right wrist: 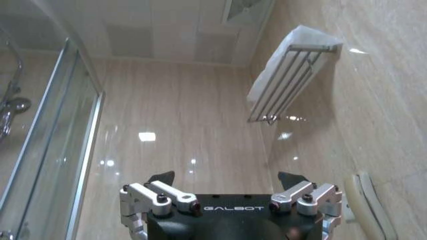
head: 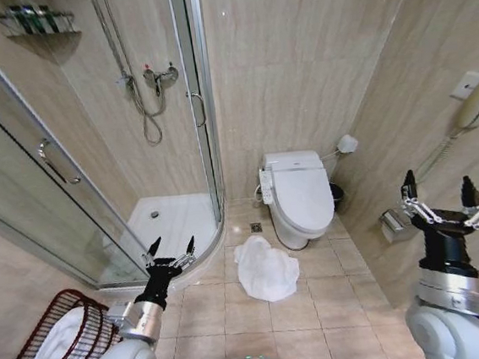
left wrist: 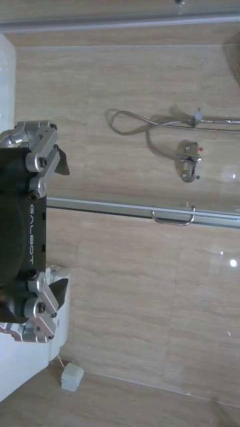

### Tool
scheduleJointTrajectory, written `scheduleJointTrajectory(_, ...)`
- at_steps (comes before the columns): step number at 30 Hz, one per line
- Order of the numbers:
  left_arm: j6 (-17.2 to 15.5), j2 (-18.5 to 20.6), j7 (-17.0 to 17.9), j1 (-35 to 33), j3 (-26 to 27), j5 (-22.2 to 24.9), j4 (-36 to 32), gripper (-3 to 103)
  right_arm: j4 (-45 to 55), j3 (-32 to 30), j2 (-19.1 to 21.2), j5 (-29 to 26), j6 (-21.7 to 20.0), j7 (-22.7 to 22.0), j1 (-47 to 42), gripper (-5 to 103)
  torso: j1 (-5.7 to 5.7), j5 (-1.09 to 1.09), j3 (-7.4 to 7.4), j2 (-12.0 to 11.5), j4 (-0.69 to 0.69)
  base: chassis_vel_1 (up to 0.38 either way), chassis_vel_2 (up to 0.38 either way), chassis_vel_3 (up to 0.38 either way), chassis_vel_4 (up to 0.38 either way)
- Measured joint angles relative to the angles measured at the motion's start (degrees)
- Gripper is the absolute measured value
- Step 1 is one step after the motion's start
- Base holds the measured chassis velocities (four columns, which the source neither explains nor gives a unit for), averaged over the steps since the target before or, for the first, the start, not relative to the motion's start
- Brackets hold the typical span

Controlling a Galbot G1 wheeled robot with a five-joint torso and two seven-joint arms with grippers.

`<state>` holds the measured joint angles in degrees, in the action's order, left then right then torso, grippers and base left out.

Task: Discard the used towel into the hamper.

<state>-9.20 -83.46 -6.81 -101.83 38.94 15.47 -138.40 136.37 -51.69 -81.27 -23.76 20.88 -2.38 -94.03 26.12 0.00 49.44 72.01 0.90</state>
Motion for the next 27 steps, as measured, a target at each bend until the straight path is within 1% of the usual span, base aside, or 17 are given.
scheduleJointTrajectory(4,0.0,0.0,0.0,0.0,0.0,0.0,0.0,100,0.0,0.2,0.0,0.0,-1.6,1.0,-1.2,100,-0.41,0.00,-0.48,-0.9,0.00,0.000,0.000,0.000,0.000)
scheduleJointTrajectory(5,0.0,0.0,0.0,0.0,0.0,0.0,0.0,100,-0.3,0.7,0.0,-0.2,-2.7,1.8,-2.1,100,-0.63,-0.01,-0.70,-1.3,-0.01,0.000,0.000,0.000,0.000)
scheduleJointTrajectory(7,0.0,0.0,0.0,0.0,0.0,0.0,0.0,100,-3.3,2.5,0.2,-0.8,-3.5,2.3,-2.9,100,-1.03,0.00,-1.19,-2.2,0.00,0.000,0.000,0.000,0.000)
scheduleJointTrajectory(8,0.0,0.0,0.0,0.0,0.0,0.0,0.0,100,-3.3,2.5,0.2,-0.8,-3.5,2.3,-2.9,100,-1.03,0.00,-1.19,-2.2,0.00,0.000,0.000,0.000,0.000)
scheduleJointTrajectory(11,0.0,0.0,0.0,0.0,0.0,0.0,0.0,100,-10.2,4.8,0.7,-2.9,-3.8,3.9,-3.7,100,-1.59,0.00,-1.89,-3.5,0.00,0.000,0.000,0.000,0.000)
scheduleJointTrajectory(12,0.0,0.0,0.0,0.0,0.0,0.0,0.0,100,-10.2,4.8,0.7,-2.9,-3.8,3.9,-3.7,100,-1.59,0.00,-1.89,-3.5,0.00,0.000,0.000,0.000,0.000)
scheduleJointTrajectory(13,0.0,0.0,0.0,0.0,0.0,0.0,0.0,100,-12.3,5.6,1.1,-3.3,-3.8,4.4,-4.0,100,-1.75,0.01,-2.10,-3.9,0.00,0.000,0.000,0.000,0.000)
scheduleJointTrajectory(14,0.0,0.0,0.0,0.0,0.0,0.0,0.0,100,-15.0,6.5,1.5,-3.2,-3.5,4.8,-4.1,100,-1.95,0.00,-2.34,-4.3,0.00,0.000,0.000,0.000,0.000)
scheduleJointTrajectory(15,0.0,0.0,0.0,0.0,0.0,0.0,0.0,100,-15.0,6.5,1.5,-3.2,-3.5,4.8,-4.1,100,-1.95,0.00,-2.34,-4.3,0.00,0.000,0.000,0.000,0.000)
scheduleJointTrajectory(16,0.0,0.0,0.0,0.0,0.0,0.0,0.0,100,-17.4,7.3,1.7,-2.3,-2.8,5.0,-4.1,100,-2.15,0.03,-2.58,-4.7,0.00,0.000,0.000,0.000,0.000)
scheduleJointTrajectory(18,0.0,0.0,0.0,0.0,0.0,0.0,0.0,100,-20.4,7.8,2.0,-1.0,-1.6,5.2,-4.4,100,-2.53,0.01,-3.03,-5.5,0.00,0.000,0.000,0.000,0.000)
scheduleJointTrajectory(19,0.0,0.0,0.0,0.0,0.0,0.0,0.0,100,-20.4,7.8,2.0,-1.0,-1.6,5.2,-4.4,100,-2.53,0.01,-3.03,-5.5,0.00,0.000,0.000,0.000,0.000)
scheduleJointTrajectory(25,0.0,0.0,0.0,0.0,0.0,0.0,0.0,100,-21.9,7.6,1.9,-1.2,0.3,4.8,-5.5,100,-3.47,0.00,-4.15,-7.6,-0.01,0.000,0.000,0.000,0.000)
scheduleJointTrajectory(27,0.0,0.0,0.0,0.0,0.0,0.0,0.0,100,-21.9,7.7,1.8,-1.2,0.5,4.8,-5.6,100,-3.61,0.00,-4.33,-7.9,0.00,0.000,0.000,0.000,0.000)
